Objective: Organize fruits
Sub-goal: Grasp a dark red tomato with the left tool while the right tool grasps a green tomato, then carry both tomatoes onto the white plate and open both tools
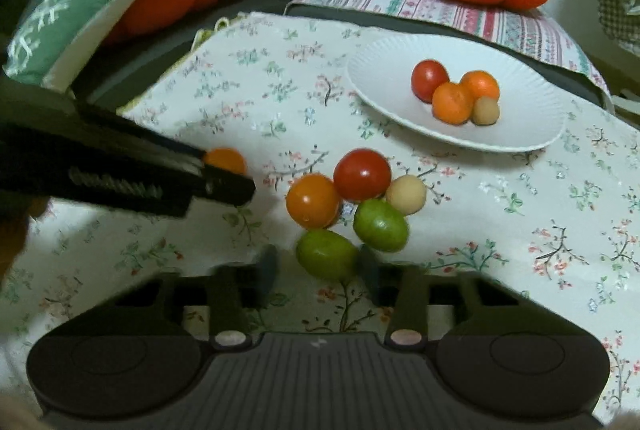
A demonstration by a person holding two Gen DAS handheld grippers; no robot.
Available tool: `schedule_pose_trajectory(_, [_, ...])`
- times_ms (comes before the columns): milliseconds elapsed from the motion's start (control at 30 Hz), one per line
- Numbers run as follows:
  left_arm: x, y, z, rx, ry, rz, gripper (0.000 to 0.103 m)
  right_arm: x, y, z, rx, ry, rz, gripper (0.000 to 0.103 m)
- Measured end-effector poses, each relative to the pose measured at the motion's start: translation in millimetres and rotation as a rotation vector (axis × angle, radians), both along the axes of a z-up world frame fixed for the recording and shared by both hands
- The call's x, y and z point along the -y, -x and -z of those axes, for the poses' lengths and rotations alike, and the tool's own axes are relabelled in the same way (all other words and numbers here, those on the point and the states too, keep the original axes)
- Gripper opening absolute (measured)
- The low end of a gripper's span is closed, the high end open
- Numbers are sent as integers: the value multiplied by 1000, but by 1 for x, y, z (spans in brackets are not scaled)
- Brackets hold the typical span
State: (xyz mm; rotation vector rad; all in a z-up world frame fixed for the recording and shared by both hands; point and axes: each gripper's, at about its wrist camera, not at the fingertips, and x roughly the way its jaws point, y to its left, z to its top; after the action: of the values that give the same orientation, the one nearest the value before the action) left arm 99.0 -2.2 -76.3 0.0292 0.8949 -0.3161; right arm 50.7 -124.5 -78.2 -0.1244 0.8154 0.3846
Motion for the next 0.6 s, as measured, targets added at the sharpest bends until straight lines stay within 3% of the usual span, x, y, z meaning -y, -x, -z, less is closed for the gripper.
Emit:
schedule_pose_trajectory(167, [-2,1,-8,29,13,-1,10,6,9,-19,-11,-55,18,31])
schedule_pose_trajectory(600, [10,2,-17,83,-3,43,10,23,12,-39,54,-40,56,31])
